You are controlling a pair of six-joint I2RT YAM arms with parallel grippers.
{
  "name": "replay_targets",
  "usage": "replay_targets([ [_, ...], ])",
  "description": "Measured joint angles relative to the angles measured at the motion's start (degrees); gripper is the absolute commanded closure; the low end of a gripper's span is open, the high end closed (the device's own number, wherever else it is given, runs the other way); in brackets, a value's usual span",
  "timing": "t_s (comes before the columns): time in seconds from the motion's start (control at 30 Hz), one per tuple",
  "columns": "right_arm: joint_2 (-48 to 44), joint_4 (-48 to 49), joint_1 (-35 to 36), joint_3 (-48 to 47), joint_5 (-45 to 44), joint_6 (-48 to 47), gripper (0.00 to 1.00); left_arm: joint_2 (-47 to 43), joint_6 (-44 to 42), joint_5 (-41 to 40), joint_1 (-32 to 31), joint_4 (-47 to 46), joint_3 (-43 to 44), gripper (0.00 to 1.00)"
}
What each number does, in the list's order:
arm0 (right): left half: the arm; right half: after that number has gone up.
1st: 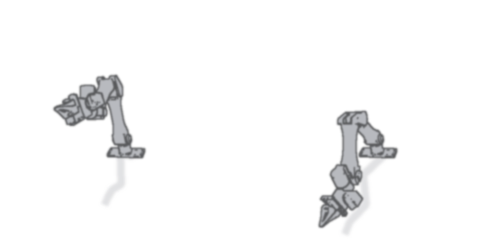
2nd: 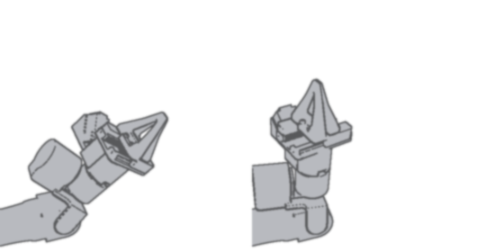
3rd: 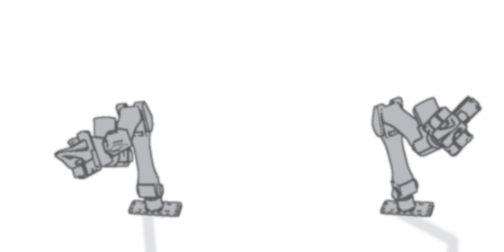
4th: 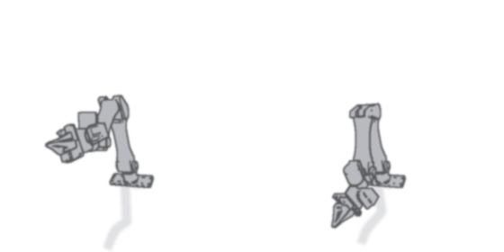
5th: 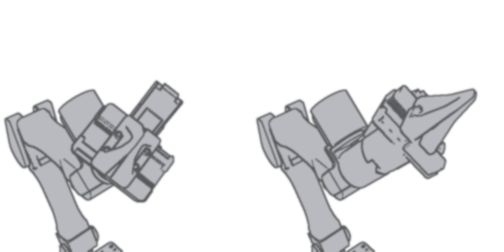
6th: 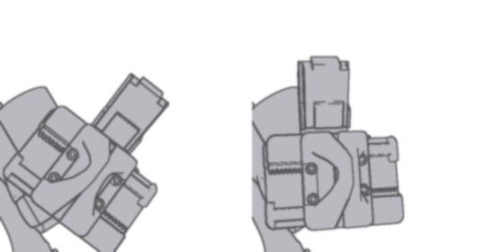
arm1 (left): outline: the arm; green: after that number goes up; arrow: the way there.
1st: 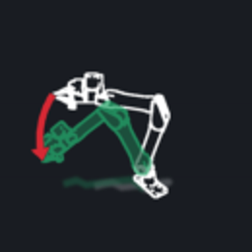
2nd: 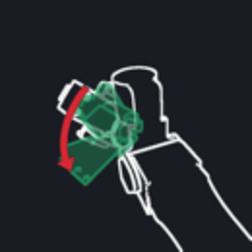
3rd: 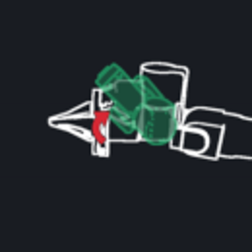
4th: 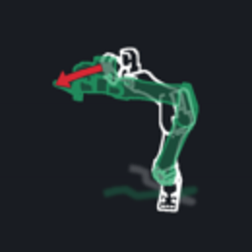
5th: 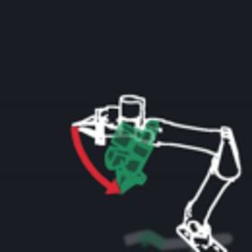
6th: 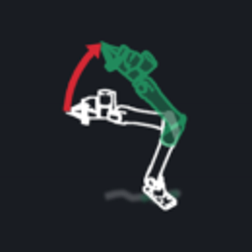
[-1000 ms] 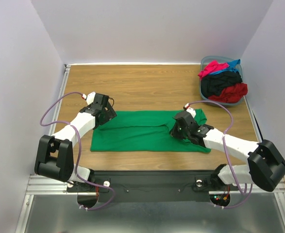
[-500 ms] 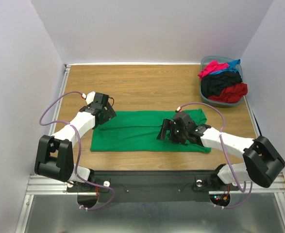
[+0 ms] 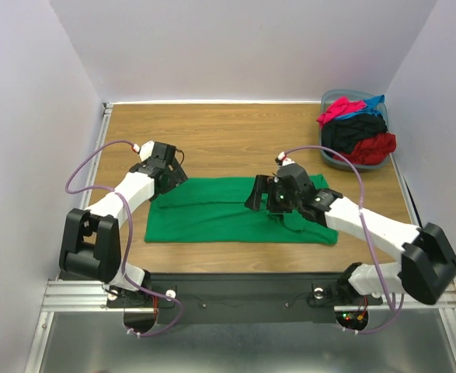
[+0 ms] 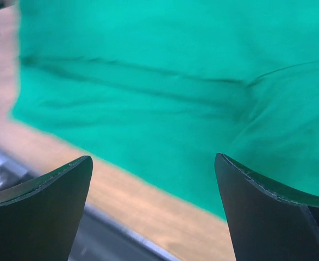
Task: Fold and stack the t-shirts
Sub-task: Fold the tshirt
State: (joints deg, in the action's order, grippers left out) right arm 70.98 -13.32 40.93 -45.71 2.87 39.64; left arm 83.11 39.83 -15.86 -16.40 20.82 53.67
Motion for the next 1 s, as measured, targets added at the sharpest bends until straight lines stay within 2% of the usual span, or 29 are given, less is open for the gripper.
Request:
replay_targets([
  [0.23,13.2,-1.9,0.0,-1.4,-7.0,0.0,0.0,1.1,-0.3,0.2,0.0,0.0,0.0,0.02],
  [0.33,17.0,-1.7,0.0,-1.6,-6.6,-0.6,0.0,1.7,-0.4,0.4,0.0,-0.1,0.0,0.02],
  [0.53,17.5,0.0,-0.1,-2.0,-1.2,-2.3,0.0,3.6,-0.4,0.7,0.0,-0.6,0.0,0.02],
  [0.63,15.9,0.0,-0.1,-2.0,1.8,-3.0,0.0,4.1,-0.4,0.8,0.0,-0.6,0.0,0.02],
  [0.77,8.0,-0.2,-0.1,-1.9,3.0,-3.3,0.0,4.2,-0.8,0.9,0.0,-0.5,0.7,0.02],
  [1.0,-8.5,-4.6,-1.4,0.5,-5.0,1.4,0.0,5.8,-1.5,2.8,-0.6,-2.1,2.7,0.02],
])
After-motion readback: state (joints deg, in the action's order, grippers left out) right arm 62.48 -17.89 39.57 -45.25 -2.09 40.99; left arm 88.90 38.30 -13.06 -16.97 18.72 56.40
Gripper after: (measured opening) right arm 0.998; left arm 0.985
